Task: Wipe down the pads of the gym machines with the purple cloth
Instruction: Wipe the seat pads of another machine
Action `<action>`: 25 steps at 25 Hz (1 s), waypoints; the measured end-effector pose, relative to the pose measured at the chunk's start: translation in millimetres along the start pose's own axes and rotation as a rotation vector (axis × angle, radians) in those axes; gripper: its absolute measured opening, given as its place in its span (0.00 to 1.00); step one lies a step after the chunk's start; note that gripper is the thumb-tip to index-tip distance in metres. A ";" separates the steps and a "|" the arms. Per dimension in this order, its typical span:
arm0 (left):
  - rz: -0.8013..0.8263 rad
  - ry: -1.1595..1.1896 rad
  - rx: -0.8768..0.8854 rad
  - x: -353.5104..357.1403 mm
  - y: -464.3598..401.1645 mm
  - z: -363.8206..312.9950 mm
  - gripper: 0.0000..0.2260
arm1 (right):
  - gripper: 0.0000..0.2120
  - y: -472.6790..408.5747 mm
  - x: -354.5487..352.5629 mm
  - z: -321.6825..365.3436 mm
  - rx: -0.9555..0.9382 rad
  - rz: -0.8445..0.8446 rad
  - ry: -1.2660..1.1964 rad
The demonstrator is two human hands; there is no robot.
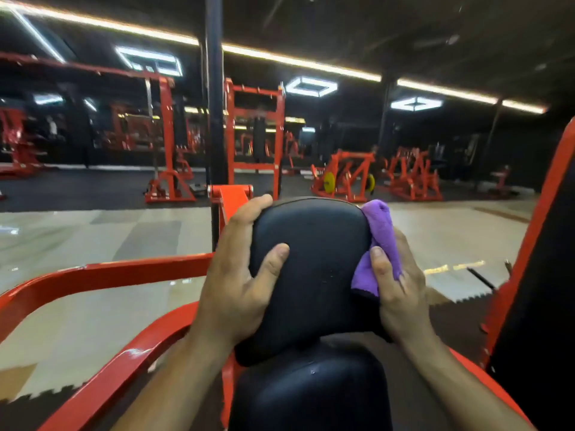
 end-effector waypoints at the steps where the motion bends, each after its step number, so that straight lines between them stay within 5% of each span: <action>1: -0.024 0.008 -0.018 0.3 3.0 0.2 0.23 | 0.24 2.3 -2.2 -1.9 -0.043 -0.006 -0.030; 10: -0.199 0.323 -0.367 2.6 12.2 -6.6 0.13 | 0.25 43.8 -15.1 -23.0 -0.193 0.085 -0.196; 15: -0.265 0.181 -0.371 7.5 17.0 -20.5 0.13 | 0.17 -22.8 5.2 -3.4 -0.148 0.102 -0.336; 19: -0.254 0.025 -0.325 8.0 16.0 -23.0 0.14 | 0.15 -90.0 38.1 17.6 -0.091 0.276 -0.362; 25: -0.179 -0.222 -0.222 7.1 22.4 -21.7 0.18 | 0.25 39.2 -8.7 -28.7 -0.058 0.152 -0.448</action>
Point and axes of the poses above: each hand's wrist, its own y-axis away from the middle knuckle, its own x-axis out of the palm, z = x × y, the point moved 8 cm from there along -y, towards the middle knuckle, and after that the axes turned 7 degrees about -z, right-handed, at the moved point
